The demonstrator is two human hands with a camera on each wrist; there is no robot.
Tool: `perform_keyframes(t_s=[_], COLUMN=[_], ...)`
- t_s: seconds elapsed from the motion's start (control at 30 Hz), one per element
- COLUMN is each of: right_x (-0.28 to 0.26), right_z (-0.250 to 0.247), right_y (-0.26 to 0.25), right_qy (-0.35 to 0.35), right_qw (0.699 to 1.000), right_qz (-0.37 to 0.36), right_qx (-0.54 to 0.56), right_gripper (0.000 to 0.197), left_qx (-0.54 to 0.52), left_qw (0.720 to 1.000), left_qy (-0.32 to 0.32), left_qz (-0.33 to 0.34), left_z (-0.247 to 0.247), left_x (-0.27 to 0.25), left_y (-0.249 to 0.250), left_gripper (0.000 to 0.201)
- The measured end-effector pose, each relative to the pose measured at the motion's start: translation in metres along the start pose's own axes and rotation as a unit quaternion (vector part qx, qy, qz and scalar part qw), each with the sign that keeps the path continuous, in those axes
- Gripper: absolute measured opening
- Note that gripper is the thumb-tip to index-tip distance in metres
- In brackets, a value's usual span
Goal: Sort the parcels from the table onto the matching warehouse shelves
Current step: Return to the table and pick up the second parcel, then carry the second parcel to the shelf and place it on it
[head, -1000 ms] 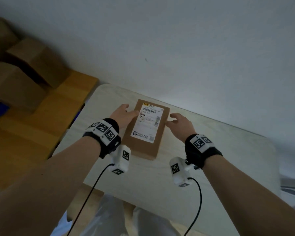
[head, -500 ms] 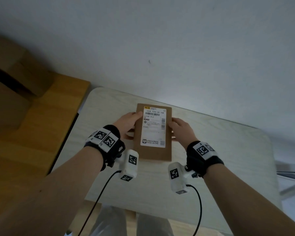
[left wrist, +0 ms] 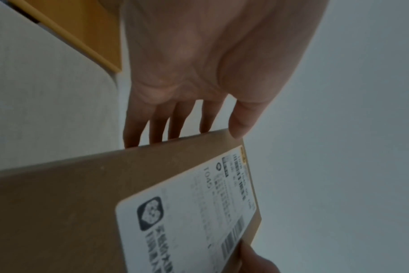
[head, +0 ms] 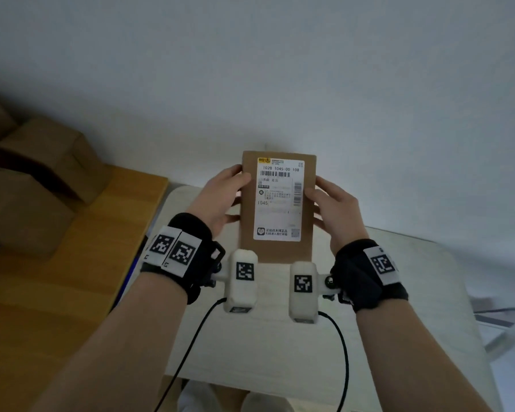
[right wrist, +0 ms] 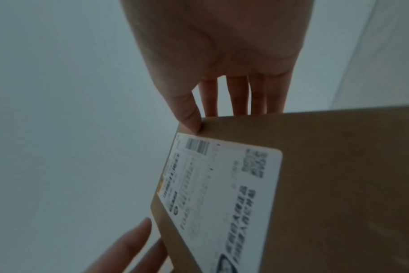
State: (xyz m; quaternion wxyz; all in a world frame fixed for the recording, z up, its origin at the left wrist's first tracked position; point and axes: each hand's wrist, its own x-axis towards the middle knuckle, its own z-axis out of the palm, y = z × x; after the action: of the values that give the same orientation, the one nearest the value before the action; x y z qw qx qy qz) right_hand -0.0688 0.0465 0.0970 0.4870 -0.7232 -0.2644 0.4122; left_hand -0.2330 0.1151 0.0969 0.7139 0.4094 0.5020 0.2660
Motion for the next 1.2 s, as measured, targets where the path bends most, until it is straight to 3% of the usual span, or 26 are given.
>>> perform_keyframes(t_s=[0.13,0.43,1.2], right_x=[-0.024,-0.055,-0.052], right_z=[-0.008,-0.023,-0.033], right_y=[-0.037,-0.082,-0.094], right_qy=[-0.004,-0.01,-0.011], right_qw=[0.997,0.979,0.964], right_qz=[-0.069,-0.179,-0.226], right_qx=[0.034,0.101,0.139], right_gripper=[0.04,0.042,0.044], left_qx=[-0.002,0.008,-0.053], left_qw=[0.997,0.977,0.967], left_qy=[-0.001,0.0,-0.005], left_qz=[0.081,0.212,0.25], left_z=[0.0,0.007,0.017], left_x=[-0.023,-0.063,-0.068], left_y=[0.028,0.075,0.09], left_gripper=[0.042,0.043,0.025])
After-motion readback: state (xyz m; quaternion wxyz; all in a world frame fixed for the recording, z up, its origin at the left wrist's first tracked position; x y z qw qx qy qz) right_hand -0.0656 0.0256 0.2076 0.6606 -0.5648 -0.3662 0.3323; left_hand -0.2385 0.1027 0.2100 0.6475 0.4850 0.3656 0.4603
